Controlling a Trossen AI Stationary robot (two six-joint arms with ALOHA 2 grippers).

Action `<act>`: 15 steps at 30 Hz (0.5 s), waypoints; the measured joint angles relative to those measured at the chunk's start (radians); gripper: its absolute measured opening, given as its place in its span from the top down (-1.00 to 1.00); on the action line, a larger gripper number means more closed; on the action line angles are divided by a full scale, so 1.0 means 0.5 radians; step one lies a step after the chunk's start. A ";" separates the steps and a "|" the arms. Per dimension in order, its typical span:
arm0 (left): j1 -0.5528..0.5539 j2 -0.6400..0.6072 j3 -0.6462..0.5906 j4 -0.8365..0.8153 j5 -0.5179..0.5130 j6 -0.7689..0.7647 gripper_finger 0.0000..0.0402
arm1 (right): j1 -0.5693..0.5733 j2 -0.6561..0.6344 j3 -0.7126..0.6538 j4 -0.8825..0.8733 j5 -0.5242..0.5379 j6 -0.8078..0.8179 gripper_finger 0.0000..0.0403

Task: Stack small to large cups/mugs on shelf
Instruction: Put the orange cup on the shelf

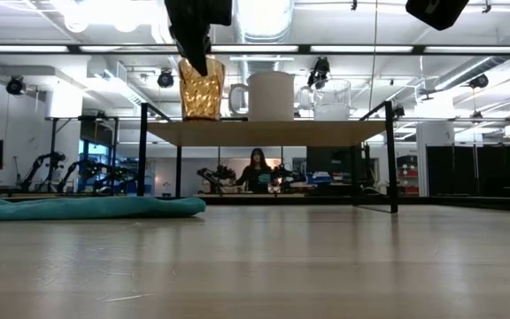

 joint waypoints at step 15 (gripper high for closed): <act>0.017 0.000 -0.037 -0.054 -0.006 0.005 0.97 | 0.000 0.000 0.000 -0.001 0.000 0.004 0.73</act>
